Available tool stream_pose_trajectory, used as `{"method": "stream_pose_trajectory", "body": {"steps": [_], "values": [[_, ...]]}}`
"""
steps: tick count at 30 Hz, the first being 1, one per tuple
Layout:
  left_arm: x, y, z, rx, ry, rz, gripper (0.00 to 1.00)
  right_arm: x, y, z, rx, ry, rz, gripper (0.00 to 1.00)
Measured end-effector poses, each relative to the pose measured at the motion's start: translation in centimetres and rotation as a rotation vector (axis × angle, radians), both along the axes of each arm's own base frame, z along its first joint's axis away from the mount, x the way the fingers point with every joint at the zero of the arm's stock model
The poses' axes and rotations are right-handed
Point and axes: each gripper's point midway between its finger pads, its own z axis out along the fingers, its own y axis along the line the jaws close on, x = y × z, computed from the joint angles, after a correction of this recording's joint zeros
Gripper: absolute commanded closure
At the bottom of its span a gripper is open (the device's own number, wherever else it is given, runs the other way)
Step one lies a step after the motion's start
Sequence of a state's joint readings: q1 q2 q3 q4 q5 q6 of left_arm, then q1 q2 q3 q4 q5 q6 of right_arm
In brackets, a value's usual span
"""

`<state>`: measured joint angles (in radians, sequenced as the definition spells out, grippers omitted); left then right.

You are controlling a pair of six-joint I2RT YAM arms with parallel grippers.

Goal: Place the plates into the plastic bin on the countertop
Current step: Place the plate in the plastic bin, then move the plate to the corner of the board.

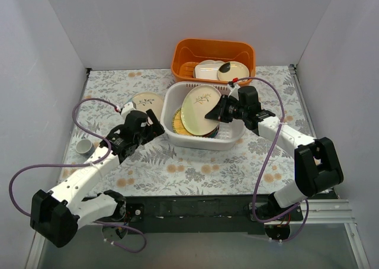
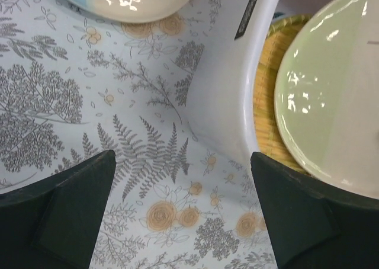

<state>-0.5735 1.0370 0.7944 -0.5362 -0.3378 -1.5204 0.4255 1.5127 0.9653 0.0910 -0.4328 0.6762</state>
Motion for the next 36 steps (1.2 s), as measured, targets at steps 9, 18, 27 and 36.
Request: {"method": "stream_pose_trajectory", "body": {"steps": [9,18,27,36], "values": [[6.5,3.6,1.9,-0.058,-0.042,0.082,0.02,0.3,-1.5,-1.2,-0.088,0.006,-0.037,0.54],[13.1,6.1,-1.3,-0.076,0.031,0.119,0.02,0.1,-3.8,-2.8,-0.253,0.030,-0.042,0.19],[17.2,9.7,-8.6,-0.091,0.193,0.182,0.02,1.0,-7.6,-1.2,-0.400,-0.023,-0.121,0.12],[19.2,12.3,-8.9,-0.043,0.188,0.253,0.09,1.4,-10.1,-0.3,-0.490,-0.057,-0.176,0.11]]}}
